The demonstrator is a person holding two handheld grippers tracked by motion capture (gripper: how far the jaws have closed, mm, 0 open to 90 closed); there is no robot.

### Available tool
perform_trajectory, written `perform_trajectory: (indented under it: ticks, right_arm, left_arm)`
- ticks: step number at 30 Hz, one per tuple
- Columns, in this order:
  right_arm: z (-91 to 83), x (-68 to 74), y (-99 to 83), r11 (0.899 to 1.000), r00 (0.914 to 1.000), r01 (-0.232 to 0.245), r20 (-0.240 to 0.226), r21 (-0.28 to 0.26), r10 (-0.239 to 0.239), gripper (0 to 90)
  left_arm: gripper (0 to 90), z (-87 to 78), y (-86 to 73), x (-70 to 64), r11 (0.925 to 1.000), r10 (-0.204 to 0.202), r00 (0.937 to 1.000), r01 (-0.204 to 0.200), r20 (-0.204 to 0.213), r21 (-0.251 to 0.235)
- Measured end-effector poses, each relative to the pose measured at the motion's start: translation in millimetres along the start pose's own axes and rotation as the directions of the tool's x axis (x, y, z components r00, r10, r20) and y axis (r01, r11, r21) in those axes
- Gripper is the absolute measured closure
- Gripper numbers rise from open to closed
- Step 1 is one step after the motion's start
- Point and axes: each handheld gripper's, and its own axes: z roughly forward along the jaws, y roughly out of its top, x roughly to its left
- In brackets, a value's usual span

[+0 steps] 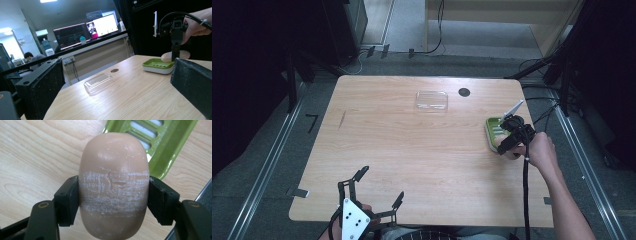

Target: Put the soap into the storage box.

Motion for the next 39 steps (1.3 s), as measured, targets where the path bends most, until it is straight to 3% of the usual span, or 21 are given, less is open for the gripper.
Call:
perform_trajectory:
  ticks: [18,39]
  right_arm:
    - [0.0,-5.2,12.6,0.998,0.9999,-0.009,0.004,-0.061,0.009,33.3]
    - [6.8,-16.4,18.7,0.988,0.9972,-0.073,0.01,-0.134,0.075,33.3]
  left_arm:
    - [0.0,0.0,-0.1,0.3,1.0,-0.002,1.0,0.002,-0.003,0.001]
    - [0.0,-0.3,-0.1,0.6,1.0,-0.001,1.0,0.001,-0.002,0.001]
